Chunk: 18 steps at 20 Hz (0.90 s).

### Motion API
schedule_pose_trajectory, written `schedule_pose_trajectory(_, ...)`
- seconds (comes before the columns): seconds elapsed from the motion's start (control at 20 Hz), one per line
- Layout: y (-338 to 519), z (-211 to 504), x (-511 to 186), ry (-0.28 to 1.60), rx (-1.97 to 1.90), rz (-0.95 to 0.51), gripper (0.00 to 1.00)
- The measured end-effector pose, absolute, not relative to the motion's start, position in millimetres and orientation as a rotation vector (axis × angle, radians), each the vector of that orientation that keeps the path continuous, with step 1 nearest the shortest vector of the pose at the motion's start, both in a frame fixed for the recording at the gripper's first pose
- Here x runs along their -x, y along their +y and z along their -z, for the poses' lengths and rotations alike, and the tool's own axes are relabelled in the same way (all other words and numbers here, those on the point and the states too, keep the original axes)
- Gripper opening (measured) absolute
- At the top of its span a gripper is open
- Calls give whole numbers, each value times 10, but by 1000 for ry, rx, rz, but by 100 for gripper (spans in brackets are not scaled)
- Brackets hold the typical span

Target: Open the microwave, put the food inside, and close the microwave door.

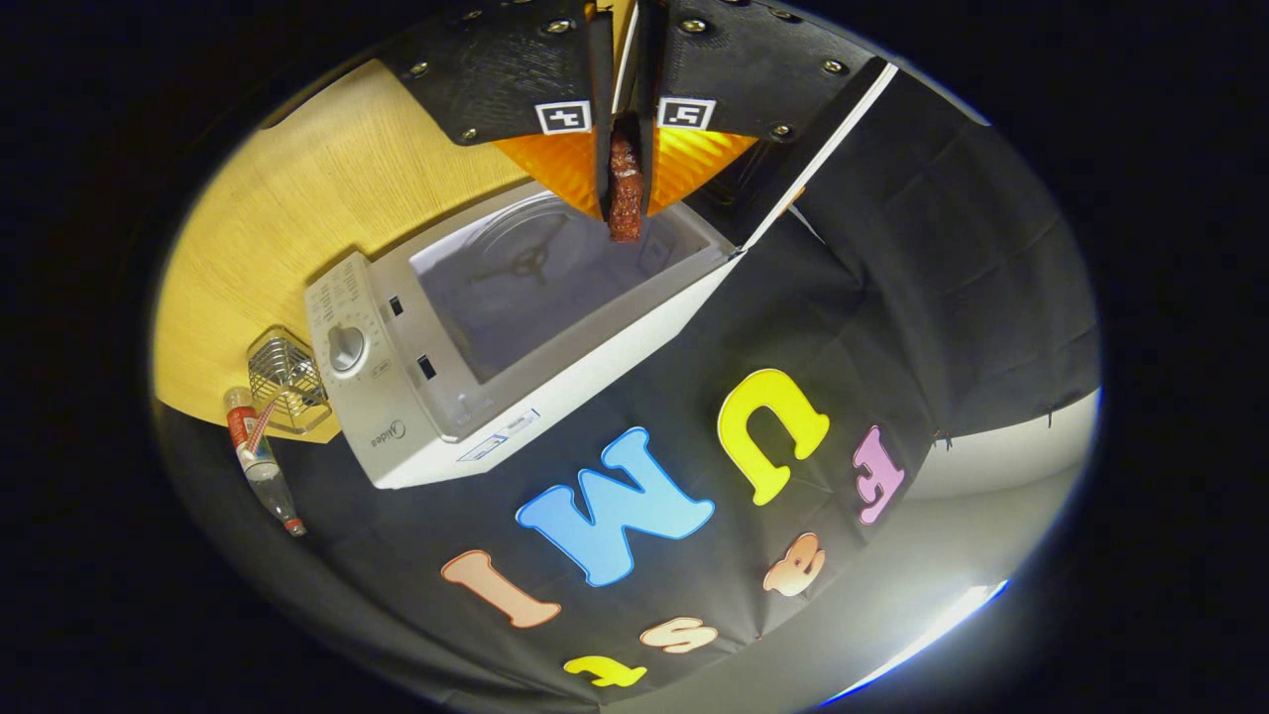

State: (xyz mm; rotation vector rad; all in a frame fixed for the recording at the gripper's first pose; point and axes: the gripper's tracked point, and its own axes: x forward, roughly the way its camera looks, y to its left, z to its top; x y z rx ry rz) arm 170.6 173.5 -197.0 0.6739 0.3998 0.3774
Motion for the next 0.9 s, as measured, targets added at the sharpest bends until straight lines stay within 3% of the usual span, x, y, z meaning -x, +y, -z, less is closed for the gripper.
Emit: schedule_pose_trajectory(0.9, 2115, 2941, -2902, 426, -645, -311, 10)
